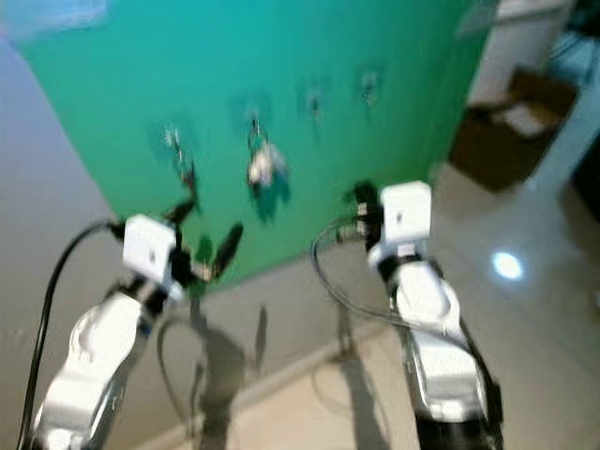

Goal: Hang keys on a hook

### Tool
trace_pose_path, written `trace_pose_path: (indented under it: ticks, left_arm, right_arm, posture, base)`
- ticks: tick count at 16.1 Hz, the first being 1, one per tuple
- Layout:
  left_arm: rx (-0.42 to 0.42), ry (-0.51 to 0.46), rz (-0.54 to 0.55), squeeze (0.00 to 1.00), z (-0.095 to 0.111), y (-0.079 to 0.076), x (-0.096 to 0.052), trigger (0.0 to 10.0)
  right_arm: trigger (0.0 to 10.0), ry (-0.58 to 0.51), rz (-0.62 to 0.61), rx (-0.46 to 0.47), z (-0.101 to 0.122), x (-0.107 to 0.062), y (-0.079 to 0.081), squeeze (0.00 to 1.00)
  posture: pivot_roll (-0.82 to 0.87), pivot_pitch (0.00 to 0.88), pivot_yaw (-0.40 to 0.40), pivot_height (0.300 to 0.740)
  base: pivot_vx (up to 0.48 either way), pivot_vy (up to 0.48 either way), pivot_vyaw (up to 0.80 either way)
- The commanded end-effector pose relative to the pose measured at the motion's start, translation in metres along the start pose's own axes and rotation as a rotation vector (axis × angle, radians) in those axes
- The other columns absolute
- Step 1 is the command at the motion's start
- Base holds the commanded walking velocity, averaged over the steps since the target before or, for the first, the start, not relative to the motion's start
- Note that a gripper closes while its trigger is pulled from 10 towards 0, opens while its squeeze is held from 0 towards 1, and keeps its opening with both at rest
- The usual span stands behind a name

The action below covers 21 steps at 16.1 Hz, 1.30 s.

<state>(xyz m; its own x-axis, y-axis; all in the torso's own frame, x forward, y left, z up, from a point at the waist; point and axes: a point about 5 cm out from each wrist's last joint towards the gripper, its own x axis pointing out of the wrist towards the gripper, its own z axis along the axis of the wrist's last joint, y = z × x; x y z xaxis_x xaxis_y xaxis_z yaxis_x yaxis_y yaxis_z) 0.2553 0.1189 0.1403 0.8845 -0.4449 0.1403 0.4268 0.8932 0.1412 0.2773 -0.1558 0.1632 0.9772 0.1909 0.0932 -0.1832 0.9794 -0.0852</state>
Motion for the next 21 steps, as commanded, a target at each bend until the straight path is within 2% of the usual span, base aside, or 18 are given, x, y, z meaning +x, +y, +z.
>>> trace_pose_path:
  ticks: [1,6,9,14,16,18,21]
  left_arm:
    - [0.006,0.011,0.019,0.0,0.0005,0.0003,-0.0006,10.0]
    - [0.02,0.009,0.028,0.0,0.0,0.0004,0.0,10.0]
    - [0.026,-0.003,0.036,0.0,0.0017,0.0,0.0004,10.0]
    - [0.032,-0.007,0.034,0.0,0.002,-0.0005,0.0005,10.0]
    - [0.033,-0.008,0.032,0.0,0.0021,-0.0006,0.0007,10.0]
    - [0.034,-0.006,0.031,0.0,0.0021,-0.0011,0.0003,10.0]
    - [0.015,0.004,0.042,0.0,0.0004,-0.0001,0.0008,10.0]
  right_arm:
    - [10.0,-0.008,-0.006,0.025,0.0018,0.0001,-0.0017,0.0]
    - [10.0,0.001,-0.003,0.03,0.0004,-0.0004,-0.0025,0.0]
    - [10.0,0.002,0.019,-0.017,0.0008,-0.0002,0.0002,0.0]
    - [10.0,-0.008,0.017,-0.005,0.0013,0.0004,0.0004,0.0]
    - [10.0,-0.01,-0.012,0.033,0.0013,0.0002,-0.0038,0.0]
    - [10.0,-0.013,-0.013,0.033,0.0017,-0.0005,-0.0043,0.0]
    - [10.0,-0.015,-0.01,0.039,0.0022,-0.0007,-0.0034,0.0]
  posture:
    - [0.0,0.0,0.05,0.74]
    - [0.0,0.0,0.044,0.74]
    - [0.0,0.0,0.042,0.74]
    - [0.0,0.0,0.041,0.74]
    - [0.0,0.0,0.041,0.74]
    - [0.0,0.0,0.044,0.74]
    - [0.0,0.0,0.045,0.74]
  base:
    - [0.0,0.0,0.0]
    - [0.0,0.0,0.0]
    - [0.0,0.0,0.0]
    - [0.0,-0.407,0.46]
    - [0.0,-0.435,0.0]
    - [0.0,-0.433,0.0]
    - [0.0,-0.089,0.0]
